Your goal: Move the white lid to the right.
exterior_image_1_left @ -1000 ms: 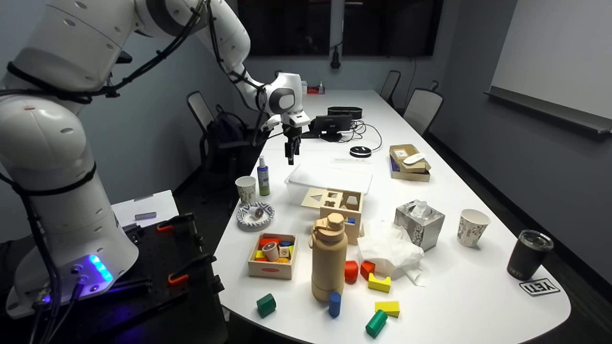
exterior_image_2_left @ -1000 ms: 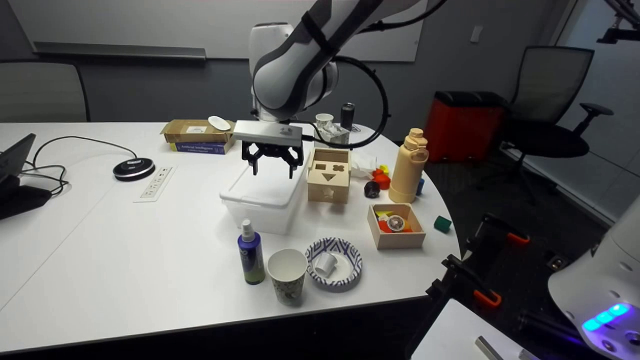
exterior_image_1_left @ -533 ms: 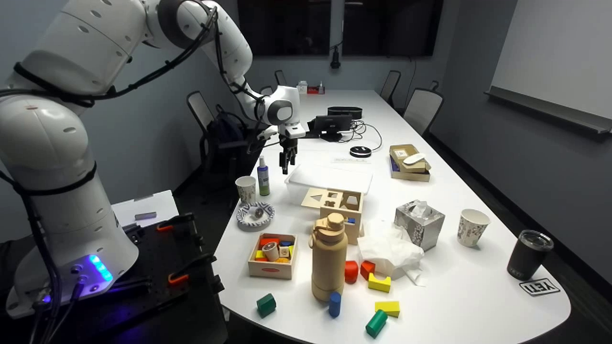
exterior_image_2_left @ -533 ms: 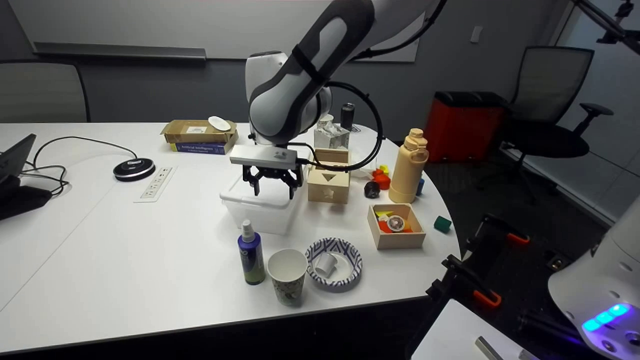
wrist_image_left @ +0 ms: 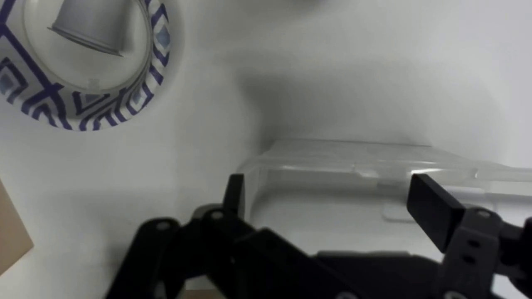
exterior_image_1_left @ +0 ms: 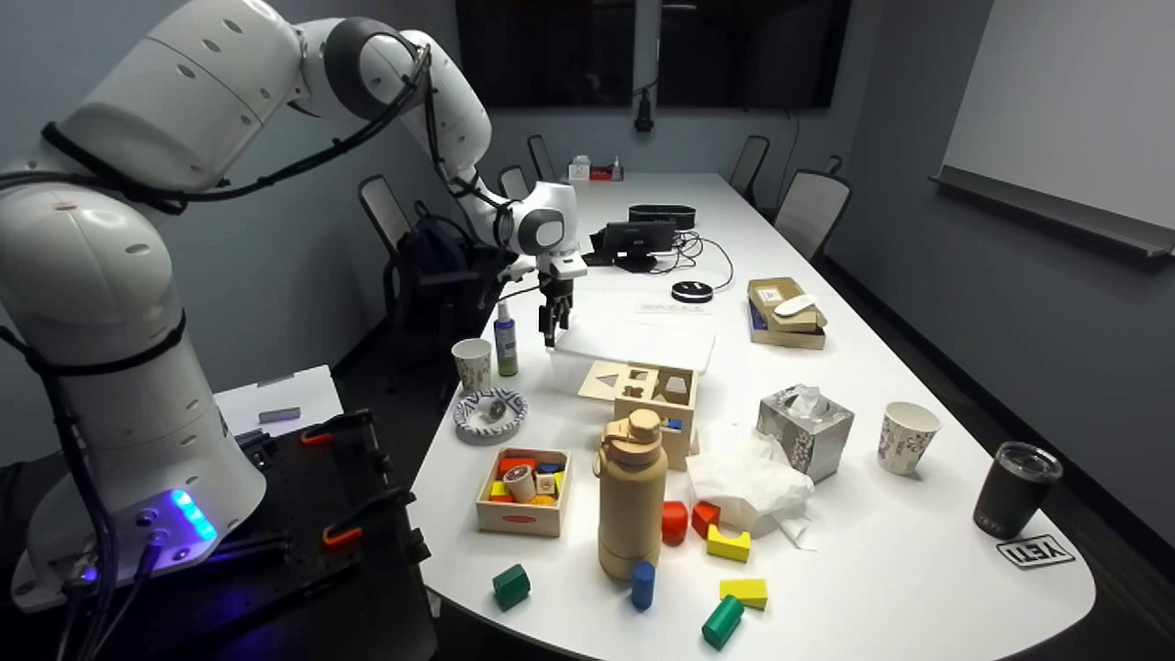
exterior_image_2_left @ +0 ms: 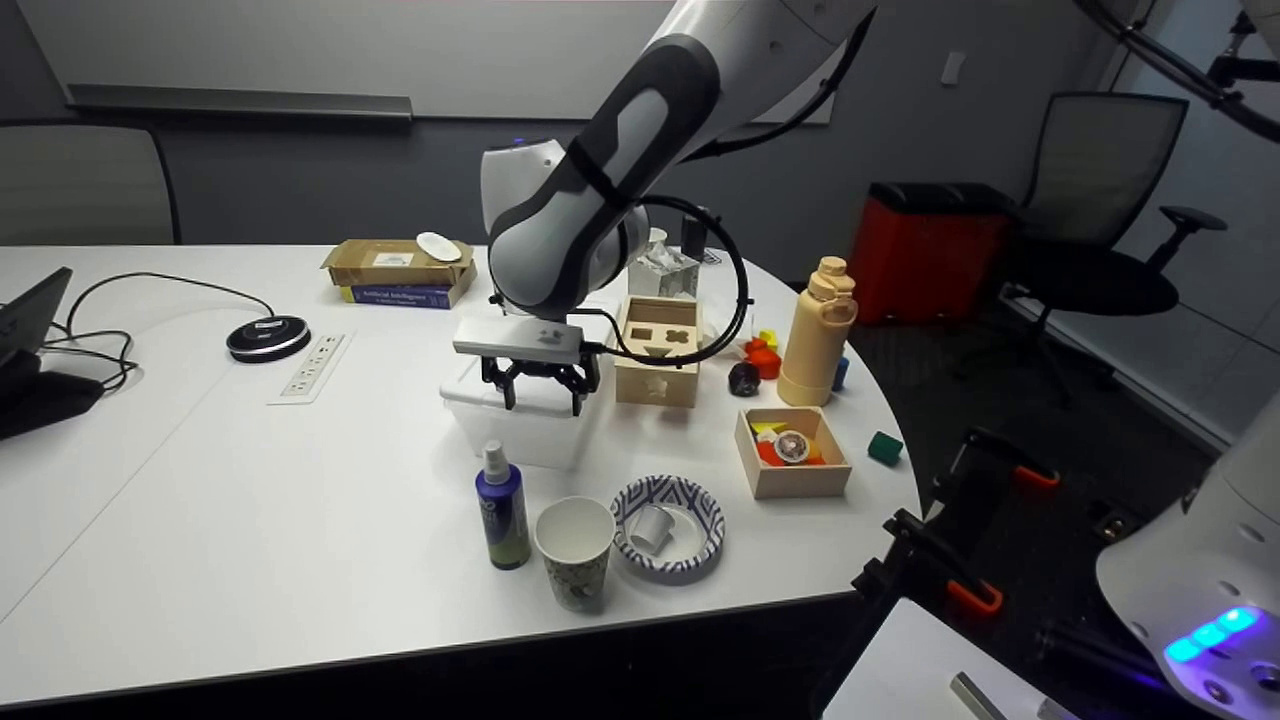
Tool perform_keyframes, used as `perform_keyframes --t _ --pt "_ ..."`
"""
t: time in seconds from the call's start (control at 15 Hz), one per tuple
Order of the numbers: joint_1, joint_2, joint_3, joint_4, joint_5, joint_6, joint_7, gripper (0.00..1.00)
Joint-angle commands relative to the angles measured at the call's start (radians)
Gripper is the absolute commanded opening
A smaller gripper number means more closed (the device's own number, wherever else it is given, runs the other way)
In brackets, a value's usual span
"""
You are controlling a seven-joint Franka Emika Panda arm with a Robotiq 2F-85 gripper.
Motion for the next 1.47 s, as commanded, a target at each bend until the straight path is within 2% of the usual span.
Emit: perform_keyframes --t 0.0,0.67,1.4 --pt "0.020 0.041 -0.023 0.063 0.010 -0.041 0.031 1.00" --pt "0.017 0.067 -0.028 0.113 0.013 -0.052 0.033 1.00" --pt "0.002 0.073 -0.076 0.140 0.005 -0.051 0.058 1.00"
